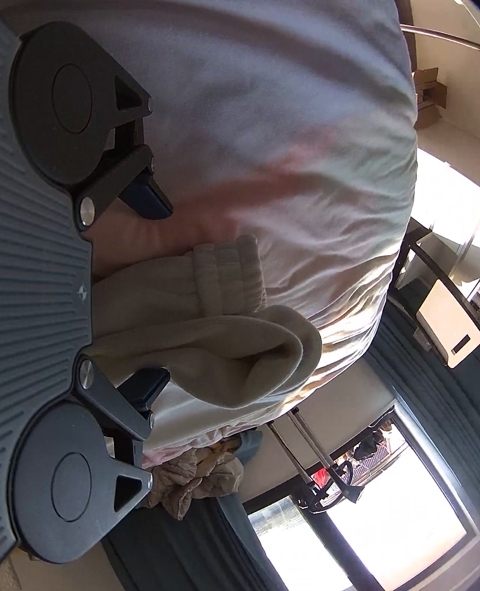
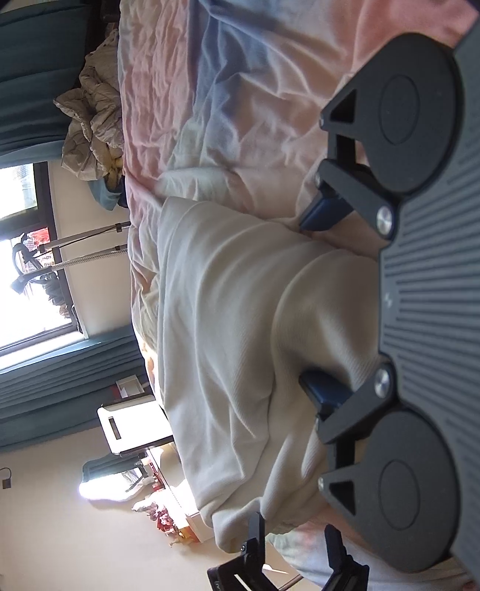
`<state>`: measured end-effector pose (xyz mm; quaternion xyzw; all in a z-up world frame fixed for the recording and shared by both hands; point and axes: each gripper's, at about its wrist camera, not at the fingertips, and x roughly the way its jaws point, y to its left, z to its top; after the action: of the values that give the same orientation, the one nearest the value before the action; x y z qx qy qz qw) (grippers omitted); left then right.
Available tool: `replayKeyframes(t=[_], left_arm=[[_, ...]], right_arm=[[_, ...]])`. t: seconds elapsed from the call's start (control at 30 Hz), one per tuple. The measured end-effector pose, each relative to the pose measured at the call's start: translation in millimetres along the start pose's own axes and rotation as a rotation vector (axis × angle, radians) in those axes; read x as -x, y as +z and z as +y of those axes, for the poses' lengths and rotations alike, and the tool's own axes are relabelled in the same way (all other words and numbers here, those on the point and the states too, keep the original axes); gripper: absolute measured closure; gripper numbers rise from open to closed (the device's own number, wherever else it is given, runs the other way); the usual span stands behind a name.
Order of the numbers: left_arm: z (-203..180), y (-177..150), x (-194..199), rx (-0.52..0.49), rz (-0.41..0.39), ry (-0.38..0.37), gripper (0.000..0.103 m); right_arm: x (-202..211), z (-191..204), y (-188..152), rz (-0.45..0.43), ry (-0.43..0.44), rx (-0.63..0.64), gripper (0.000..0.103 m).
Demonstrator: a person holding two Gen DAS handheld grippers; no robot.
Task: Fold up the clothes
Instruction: 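Grasp the ribbed cuffs with the left gripper while the right gripper grasps the folded edge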
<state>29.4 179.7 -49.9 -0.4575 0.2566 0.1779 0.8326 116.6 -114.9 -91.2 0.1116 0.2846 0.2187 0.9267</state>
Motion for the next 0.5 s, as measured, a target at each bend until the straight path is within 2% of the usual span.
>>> replayKeyframes(t=[0.33, 0.5], left_arm=[[44.5, -3.7, 7.2, 0.315, 0.027, -0.135, 0.015], [48.8, -2.7, -3.5, 0.335, 0.03, -0.157, 0.015]], right_arm=[[1.8, -29.3, 4.7, -0.011, 0.139, -0.274, 0.021], [6.2, -37.3, 3.9, -0.019, 0.185, -0.364, 0.019]])
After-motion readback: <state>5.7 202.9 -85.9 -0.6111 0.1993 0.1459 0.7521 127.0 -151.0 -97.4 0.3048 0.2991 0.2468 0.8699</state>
